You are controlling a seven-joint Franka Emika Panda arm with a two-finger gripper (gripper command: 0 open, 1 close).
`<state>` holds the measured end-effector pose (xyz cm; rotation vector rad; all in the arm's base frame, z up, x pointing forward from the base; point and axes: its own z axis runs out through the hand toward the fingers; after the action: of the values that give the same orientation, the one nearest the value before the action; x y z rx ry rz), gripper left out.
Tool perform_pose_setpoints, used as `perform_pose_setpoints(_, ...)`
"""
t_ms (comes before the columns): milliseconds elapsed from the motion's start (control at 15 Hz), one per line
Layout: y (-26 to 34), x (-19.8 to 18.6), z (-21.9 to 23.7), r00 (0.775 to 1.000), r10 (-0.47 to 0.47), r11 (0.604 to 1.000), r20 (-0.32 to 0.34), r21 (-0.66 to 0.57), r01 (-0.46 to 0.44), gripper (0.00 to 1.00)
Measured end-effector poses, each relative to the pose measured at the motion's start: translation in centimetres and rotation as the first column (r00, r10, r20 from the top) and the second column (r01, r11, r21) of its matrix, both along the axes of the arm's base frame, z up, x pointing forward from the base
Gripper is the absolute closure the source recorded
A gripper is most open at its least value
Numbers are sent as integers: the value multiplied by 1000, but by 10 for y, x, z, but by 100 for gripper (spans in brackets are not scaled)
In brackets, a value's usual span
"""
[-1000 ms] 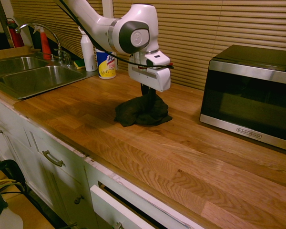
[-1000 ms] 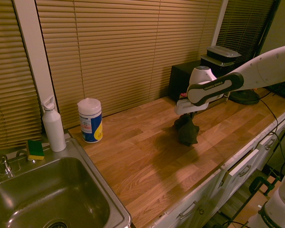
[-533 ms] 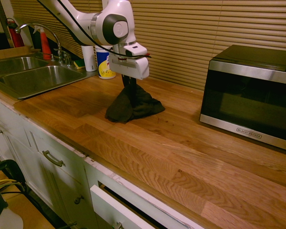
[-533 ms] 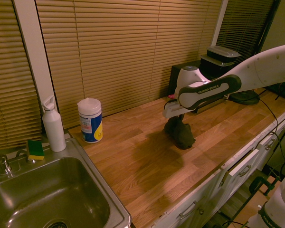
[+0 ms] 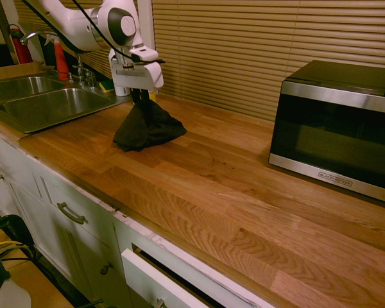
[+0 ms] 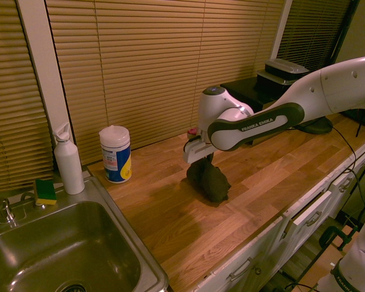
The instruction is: Clear the spill
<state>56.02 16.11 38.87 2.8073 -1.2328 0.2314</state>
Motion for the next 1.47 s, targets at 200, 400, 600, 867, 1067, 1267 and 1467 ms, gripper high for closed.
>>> perform_pose_setpoints(200, 36, 10, 1, 999, 32, 999, 1, 0, -32, 100)
perform_pose_setpoints(400, 63, 18, 1, 998, 57, 998, 2, 5, -57, 100)
perform_pose_setpoints(600, 72, 25, 0, 998, 58, 998, -2, 6, -58, 0)
perform_pose_setpoints(867, 70, 28, -2, 999, 54, 999, -7, 4, -54, 0)
perform_pose_setpoints(1067, 70, 28, -4, 999, 53, 999, -12, 2, -53, 0)
perform_pose_setpoints(1267, 68, 29, -3, 999, 49, 999, -13, 0, -49, 0)
perform_pose_setpoints(1467, 65, 26, 11, 999, 44, 999, -3, -3, -44, 0)
